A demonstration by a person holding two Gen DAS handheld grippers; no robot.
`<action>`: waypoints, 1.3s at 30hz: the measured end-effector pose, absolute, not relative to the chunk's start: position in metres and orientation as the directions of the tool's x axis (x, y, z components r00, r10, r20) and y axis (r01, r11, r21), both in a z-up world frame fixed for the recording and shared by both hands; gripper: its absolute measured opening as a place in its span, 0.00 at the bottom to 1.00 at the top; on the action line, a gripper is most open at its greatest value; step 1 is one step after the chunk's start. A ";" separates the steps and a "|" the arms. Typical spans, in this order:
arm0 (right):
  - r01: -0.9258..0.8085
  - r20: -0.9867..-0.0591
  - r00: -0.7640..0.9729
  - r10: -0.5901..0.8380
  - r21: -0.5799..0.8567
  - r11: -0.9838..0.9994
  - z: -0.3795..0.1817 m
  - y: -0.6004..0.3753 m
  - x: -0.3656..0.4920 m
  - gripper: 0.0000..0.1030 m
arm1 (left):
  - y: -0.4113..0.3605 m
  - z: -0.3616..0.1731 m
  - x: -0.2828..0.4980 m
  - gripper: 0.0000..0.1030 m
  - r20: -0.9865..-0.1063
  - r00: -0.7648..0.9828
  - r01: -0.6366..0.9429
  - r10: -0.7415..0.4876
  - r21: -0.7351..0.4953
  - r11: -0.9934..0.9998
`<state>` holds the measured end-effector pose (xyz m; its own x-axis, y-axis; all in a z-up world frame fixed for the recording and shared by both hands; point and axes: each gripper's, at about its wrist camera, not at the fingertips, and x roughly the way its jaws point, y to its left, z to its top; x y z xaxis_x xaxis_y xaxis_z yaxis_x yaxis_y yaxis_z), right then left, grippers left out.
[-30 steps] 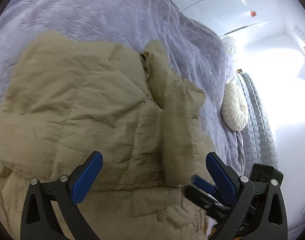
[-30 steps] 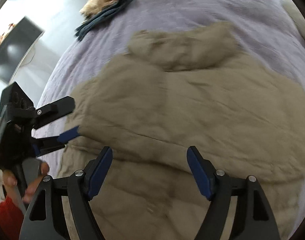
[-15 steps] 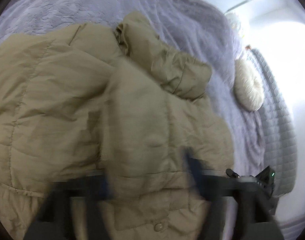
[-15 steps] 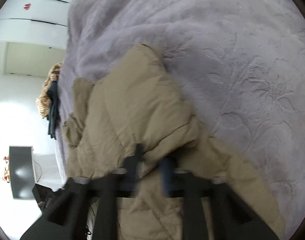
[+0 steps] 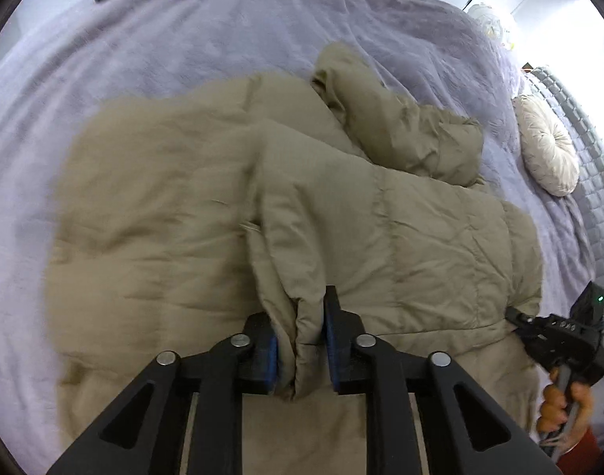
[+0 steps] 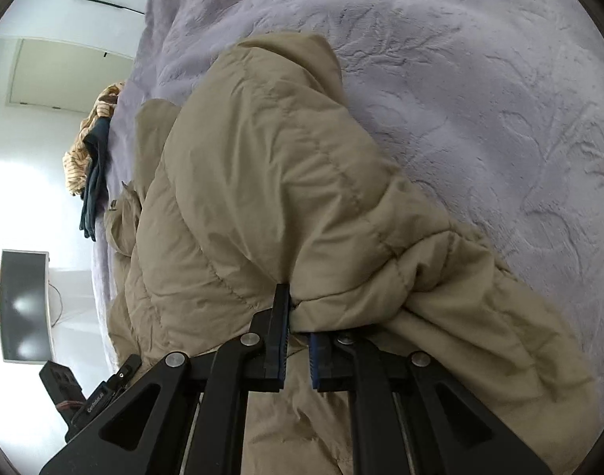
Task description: Fold large clothes
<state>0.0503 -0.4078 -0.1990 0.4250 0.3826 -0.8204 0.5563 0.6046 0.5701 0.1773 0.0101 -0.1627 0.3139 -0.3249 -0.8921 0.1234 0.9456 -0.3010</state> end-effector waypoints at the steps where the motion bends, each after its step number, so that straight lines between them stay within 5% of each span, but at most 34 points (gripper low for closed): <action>1: 0.553 -0.820 0.419 0.391 0.572 0.606 -0.197 -0.408 0.049 0.09 | 0.015 -0.159 0.176 0.20 -0.894 0.316 0.127 -0.319 -0.293 0.948; 9: 0.440 -0.854 0.342 0.392 0.514 0.736 -0.151 -0.388 0.029 0.13 | 0.041 -0.120 0.167 0.20 -0.896 0.367 0.137 -0.252 -0.216 0.967; 15: 0.408 -0.835 0.469 0.289 0.494 0.768 -0.110 -0.419 0.031 0.16 | 0.001 -0.102 0.190 0.20 -0.873 0.392 0.198 -0.290 -0.227 0.953; 24: 0.498 -0.782 0.558 0.276 0.582 0.642 -0.129 -0.480 0.097 0.16 | -0.029 -0.156 0.212 0.20 -0.904 0.391 0.142 -0.175 -0.129 0.981; 28: 0.538 -0.843 0.494 0.212 0.488 0.687 -0.141 -0.479 0.113 0.18 | -0.016 -0.181 0.207 0.20 -0.917 0.361 0.129 -0.169 -0.131 0.983; 29: 0.547 -0.841 0.497 0.212 0.493 0.676 -0.145 -0.484 0.109 0.24 | -0.015 -0.183 0.206 0.20 -0.916 0.363 0.130 -0.173 -0.135 0.982; 31: 0.564 -0.821 0.519 0.239 0.539 0.626 -0.152 -0.495 0.102 0.67 | -0.016 -0.186 0.206 0.20 -0.918 0.360 0.134 -0.167 -0.126 0.983; 36: 0.551 -0.712 0.555 0.431 0.702 0.451 -0.183 -0.511 0.103 0.60 | -0.016 -0.191 0.208 0.20 -0.920 0.355 0.128 -0.163 -0.125 0.984; 39: 0.558 -0.702 0.530 0.475 0.711 0.427 -0.201 -0.507 0.119 0.19 | -0.019 -0.191 0.205 0.20 -0.920 0.359 0.133 -0.154 -0.113 0.985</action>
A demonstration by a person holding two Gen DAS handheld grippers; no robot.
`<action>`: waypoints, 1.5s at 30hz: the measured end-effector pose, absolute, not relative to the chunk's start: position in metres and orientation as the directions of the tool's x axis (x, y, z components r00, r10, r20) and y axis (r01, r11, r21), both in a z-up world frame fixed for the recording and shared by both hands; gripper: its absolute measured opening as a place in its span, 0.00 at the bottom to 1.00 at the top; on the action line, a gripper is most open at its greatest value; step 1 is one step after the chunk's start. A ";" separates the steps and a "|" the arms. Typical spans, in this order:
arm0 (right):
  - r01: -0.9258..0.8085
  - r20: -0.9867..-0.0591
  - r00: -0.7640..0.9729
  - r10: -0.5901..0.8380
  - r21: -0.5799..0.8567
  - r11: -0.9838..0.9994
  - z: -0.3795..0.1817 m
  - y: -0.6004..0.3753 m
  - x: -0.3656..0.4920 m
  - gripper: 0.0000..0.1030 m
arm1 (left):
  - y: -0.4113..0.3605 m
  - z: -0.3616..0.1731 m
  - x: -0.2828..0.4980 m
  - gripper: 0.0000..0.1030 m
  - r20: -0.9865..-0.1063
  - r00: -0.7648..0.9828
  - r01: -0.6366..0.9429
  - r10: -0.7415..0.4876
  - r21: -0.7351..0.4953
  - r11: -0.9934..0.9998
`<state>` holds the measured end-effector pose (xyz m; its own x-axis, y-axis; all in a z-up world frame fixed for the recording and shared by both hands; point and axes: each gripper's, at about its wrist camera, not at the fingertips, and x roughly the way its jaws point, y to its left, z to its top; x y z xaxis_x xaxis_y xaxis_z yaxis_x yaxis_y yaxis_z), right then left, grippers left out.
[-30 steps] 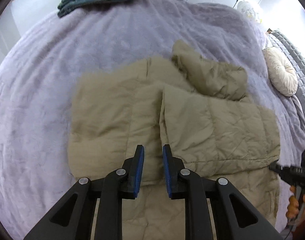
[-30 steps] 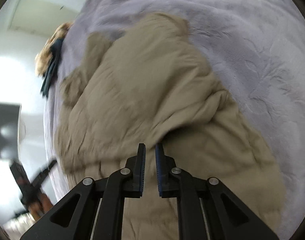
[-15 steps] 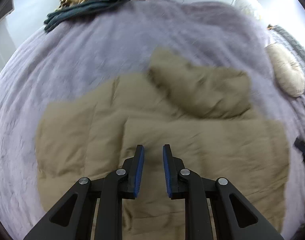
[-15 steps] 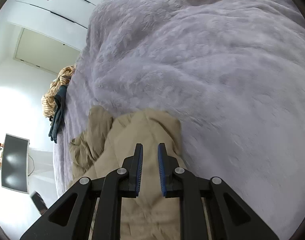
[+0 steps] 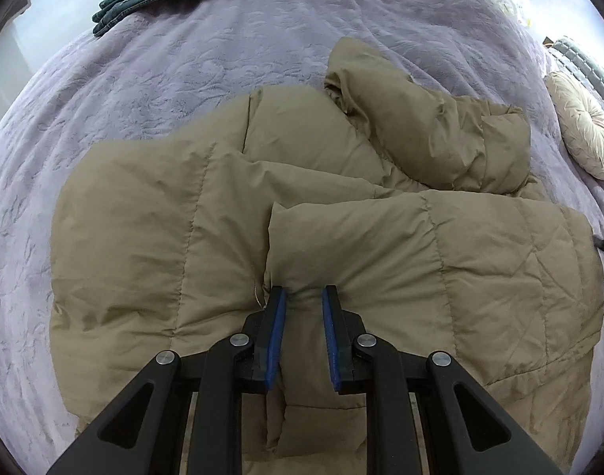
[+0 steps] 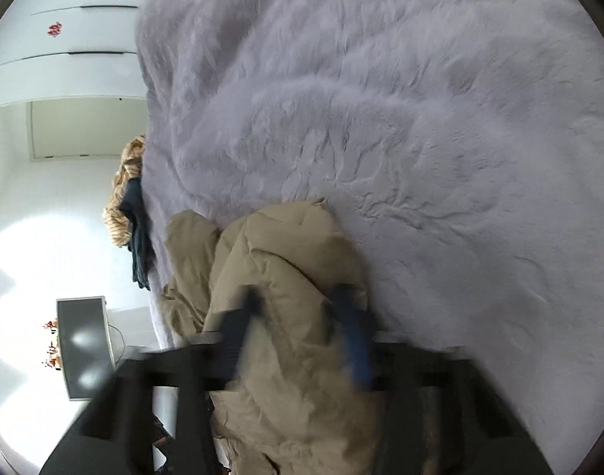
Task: Fold large clothes
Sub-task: 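Pinch and smooth the folded jacket with both tools, then release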
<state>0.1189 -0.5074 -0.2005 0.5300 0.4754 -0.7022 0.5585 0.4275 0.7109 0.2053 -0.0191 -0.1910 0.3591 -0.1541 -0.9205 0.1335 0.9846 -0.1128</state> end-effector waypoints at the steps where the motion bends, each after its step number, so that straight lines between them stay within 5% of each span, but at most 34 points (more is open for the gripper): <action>1: 0.566 -0.732 0.521 0.439 0.681 0.465 -0.202 -0.506 0.125 0.16 | -0.020 -0.191 0.205 0.20 -0.921 0.360 0.138 -0.148 -0.104 0.985; 7: 0.632 -0.843 0.462 0.274 0.530 0.565 -0.215 -0.510 0.134 0.14 | -0.026 -0.192 0.205 0.20 -0.922 0.358 0.149 -0.147 -0.099 0.984; 12: 0.548 -0.873 0.469 0.133 0.405 0.732 -0.159 -0.494 0.118 0.14 | -0.026 -0.191 0.206 0.20 -0.925 0.353 0.142 -0.143 -0.098 0.985; 19: 0.352 -0.860 0.463 0.214 0.399 0.846 -0.135 -0.446 0.082 0.14 | -0.027 -0.192 0.207 0.20 -0.926 0.353 0.141 -0.135 -0.090 0.986; 28: 0.407 -0.909 0.376 0.182 0.338 0.848 -0.197 -0.447 0.079 0.11 | -0.032 -0.199 0.208 0.20 -0.921 0.359 0.172 -0.152 -0.095 0.981; 45: 0.393 -0.914 0.383 0.131 0.289 0.873 -0.152 -0.425 0.064 0.15 | -0.020 -0.160 0.187 0.20 -0.901 0.401 0.161 -0.165 -0.108 0.981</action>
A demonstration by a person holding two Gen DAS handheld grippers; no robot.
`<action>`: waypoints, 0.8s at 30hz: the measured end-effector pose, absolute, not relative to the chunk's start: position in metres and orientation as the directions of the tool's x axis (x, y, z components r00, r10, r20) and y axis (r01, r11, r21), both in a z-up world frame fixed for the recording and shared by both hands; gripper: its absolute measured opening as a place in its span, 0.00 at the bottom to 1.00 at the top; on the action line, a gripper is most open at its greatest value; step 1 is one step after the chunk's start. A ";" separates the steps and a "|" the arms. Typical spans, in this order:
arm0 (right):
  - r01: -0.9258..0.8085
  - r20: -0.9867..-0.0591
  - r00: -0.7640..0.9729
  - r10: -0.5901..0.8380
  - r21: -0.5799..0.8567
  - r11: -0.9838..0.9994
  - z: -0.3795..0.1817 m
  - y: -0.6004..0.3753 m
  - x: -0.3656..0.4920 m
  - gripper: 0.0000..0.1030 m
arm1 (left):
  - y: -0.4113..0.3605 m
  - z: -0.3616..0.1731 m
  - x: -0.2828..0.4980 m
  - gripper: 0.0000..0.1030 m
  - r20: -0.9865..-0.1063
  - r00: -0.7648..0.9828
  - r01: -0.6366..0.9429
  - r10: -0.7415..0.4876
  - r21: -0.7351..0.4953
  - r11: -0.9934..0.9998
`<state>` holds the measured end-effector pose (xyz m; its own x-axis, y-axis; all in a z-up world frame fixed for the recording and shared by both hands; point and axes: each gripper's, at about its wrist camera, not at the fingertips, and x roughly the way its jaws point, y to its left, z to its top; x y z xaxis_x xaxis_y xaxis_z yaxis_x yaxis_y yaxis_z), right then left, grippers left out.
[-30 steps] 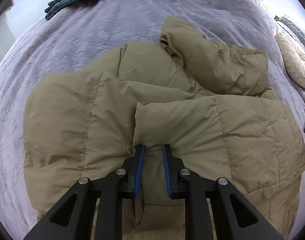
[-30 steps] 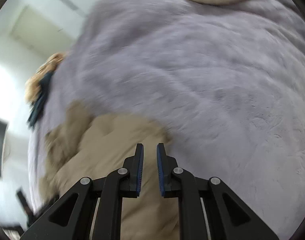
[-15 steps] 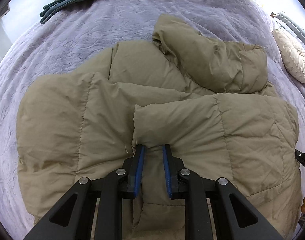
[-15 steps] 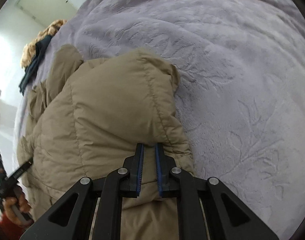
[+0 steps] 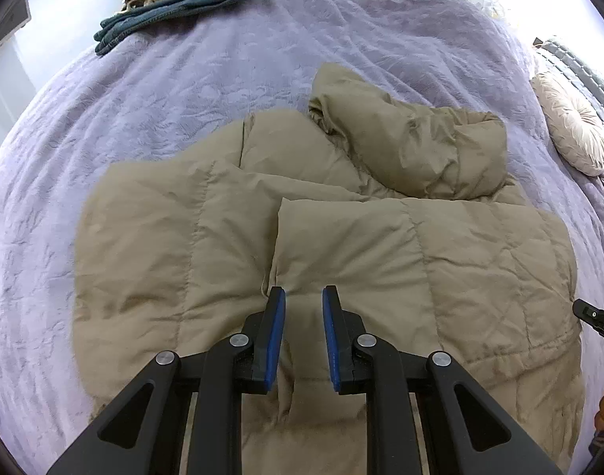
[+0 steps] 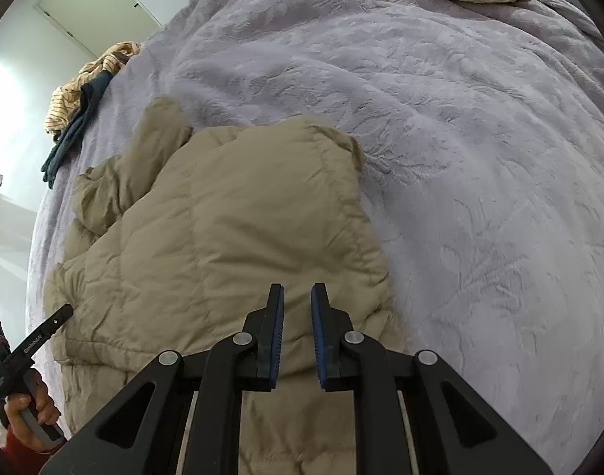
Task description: Fold large clothes
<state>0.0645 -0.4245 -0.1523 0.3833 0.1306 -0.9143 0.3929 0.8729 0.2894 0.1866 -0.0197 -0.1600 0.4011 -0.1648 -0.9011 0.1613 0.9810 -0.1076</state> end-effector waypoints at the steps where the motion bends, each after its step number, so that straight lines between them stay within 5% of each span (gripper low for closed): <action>1: 0.391 -0.915 0.384 0.127 0.286 0.875 -0.150 -0.422 0.063 0.15 | -0.019 -0.158 0.184 0.20 -0.901 0.401 0.165 -0.168 -0.110 0.980; 21: 0.418 -0.940 0.300 0.162 0.282 0.864 -0.125 -0.367 -0.023 0.17 | 0.013 -0.129 0.090 0.21 -0.926 0.335 0.207 -0.174 -0.108 0.972; 22: 0.418 -0.941 0.293 0.170 0.286 0.862 -0.124 -0.364 -0.028 0.19 | 0.015 -0.128 0.082 0.23 -0.928 0.327 0.211 -0.181 -0.115 0.971; 24: 0.417 -0.943 0.278 0.184 0.291 0.861 -0.122 -0.357 -0.038 0.24 | 0.020 -0.125 0.068 0.66 -0.927 0.321 0.212 -0.195 -0.131 0.968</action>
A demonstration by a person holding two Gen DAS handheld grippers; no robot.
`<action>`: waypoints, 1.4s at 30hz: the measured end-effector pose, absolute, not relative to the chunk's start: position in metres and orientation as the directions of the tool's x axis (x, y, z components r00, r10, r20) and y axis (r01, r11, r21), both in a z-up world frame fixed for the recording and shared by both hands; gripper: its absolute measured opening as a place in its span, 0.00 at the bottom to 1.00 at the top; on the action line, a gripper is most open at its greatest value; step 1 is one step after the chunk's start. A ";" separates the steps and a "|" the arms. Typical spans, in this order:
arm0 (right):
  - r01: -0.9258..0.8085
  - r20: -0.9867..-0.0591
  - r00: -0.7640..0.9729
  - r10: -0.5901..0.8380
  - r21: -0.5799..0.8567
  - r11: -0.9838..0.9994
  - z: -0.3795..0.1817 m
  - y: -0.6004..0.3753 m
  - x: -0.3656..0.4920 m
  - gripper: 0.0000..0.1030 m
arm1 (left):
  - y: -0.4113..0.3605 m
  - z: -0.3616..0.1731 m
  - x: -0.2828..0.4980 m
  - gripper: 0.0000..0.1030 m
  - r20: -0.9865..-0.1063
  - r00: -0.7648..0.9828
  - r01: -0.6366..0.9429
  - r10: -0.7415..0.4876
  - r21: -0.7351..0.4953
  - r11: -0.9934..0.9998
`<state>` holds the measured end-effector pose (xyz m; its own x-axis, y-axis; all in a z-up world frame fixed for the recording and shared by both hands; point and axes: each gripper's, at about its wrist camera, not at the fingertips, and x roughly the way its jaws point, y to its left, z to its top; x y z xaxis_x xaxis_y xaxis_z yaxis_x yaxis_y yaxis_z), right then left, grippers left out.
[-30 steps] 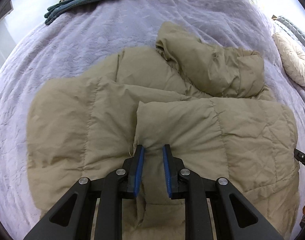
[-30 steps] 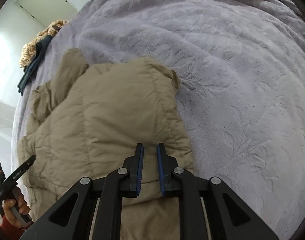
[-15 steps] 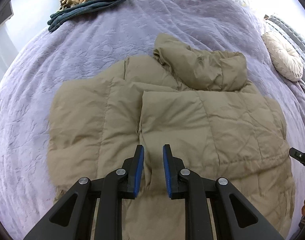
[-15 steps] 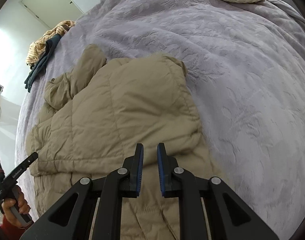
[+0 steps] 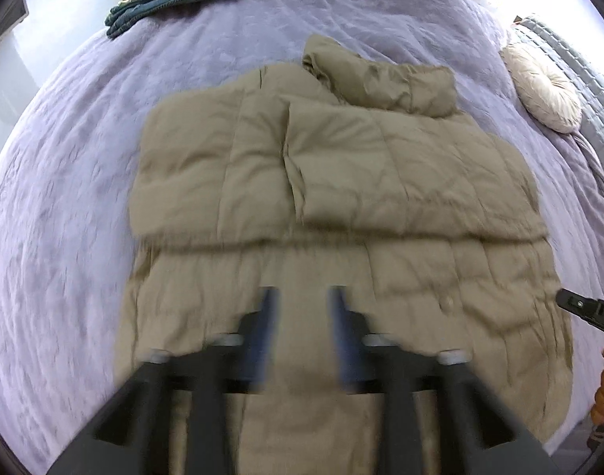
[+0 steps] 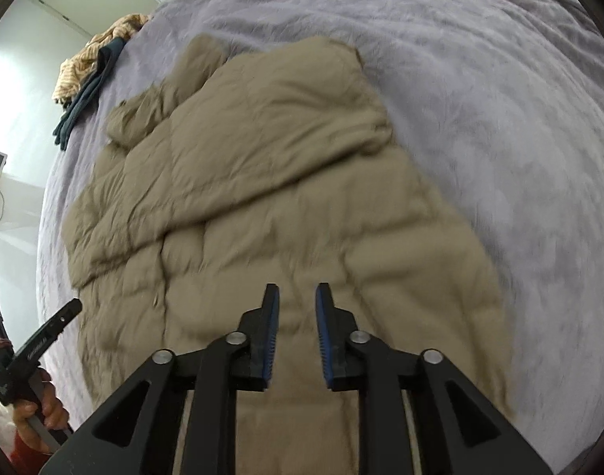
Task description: Fold large clothes
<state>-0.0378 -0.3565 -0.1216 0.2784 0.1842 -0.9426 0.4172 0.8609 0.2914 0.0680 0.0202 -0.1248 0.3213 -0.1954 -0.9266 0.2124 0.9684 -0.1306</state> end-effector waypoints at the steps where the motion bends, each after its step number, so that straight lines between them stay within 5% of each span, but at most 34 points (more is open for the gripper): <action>1: 0.419 -0.943 0.274 0.188 0.293 0.859 -0.121 -0.353 -0.041 0.25 | 0.024 -0.121 0.059 0.80 -0.920 0.330 0.203 -0.209 -0.147 0.968; 9: 0.424 -0.949 0.223 0.221 0.299 0.855 -0.114 -0.330 -0.069 0.28 | 0.039 -0.112 0.012 0.80 -0.937 0.277 0.205 -0.213 -0.160 0.966; 11: 0.427 -0.949 0.217 0.229 0.304 0.852 -0.110 -0.328 -0.077 0.40 | 0.045 -0.112 0.004 0.80 -0.942 0.262 0.206 -0.207 -0.155 0.966; 13: 0.442 -0.944 0.223 0.242 0.319 0.839 -0.106 -0.329 -0.088 0.66 | 0.054 -0.112 -0.005 0.80 -0.951 0.245 0.188 -0.188 -0.143 0.972; 23: 0.583 -0.925 0.229 0.303 0.379 0.718 -0.107 -0.353 -0.144 0.82 | 0.109 -0.132 -0.050 0.80 -0.967 0.095 0.076 -0.235 -0.229 0.971; 27: 0.634 -0.915 0.250 0.317 0.402 0.660 -0.110 -0.364 -0.164 1.00 | 0.126 -0.140 -0.068 0.80 -0.958 0.041 0.025 -0.284 -0.284 0.959; 42: 0.806 -0.886 0.242 0.396 0.411 0.426 -0.146 -0.394 -0.235 1.00 | 0.161 -0.163 -0.112 0.84 -0.867 -0.100 -0.124 -0.487 -0.475 0.871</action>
<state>-0.2349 -0.3943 -0.1458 0.2418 0.3961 -0.8858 0.8059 0.4265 0.4107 -0.1122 0.1614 -0.1632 -0.1000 -0.4874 -0.8674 -0.1235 0.8711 -0.4753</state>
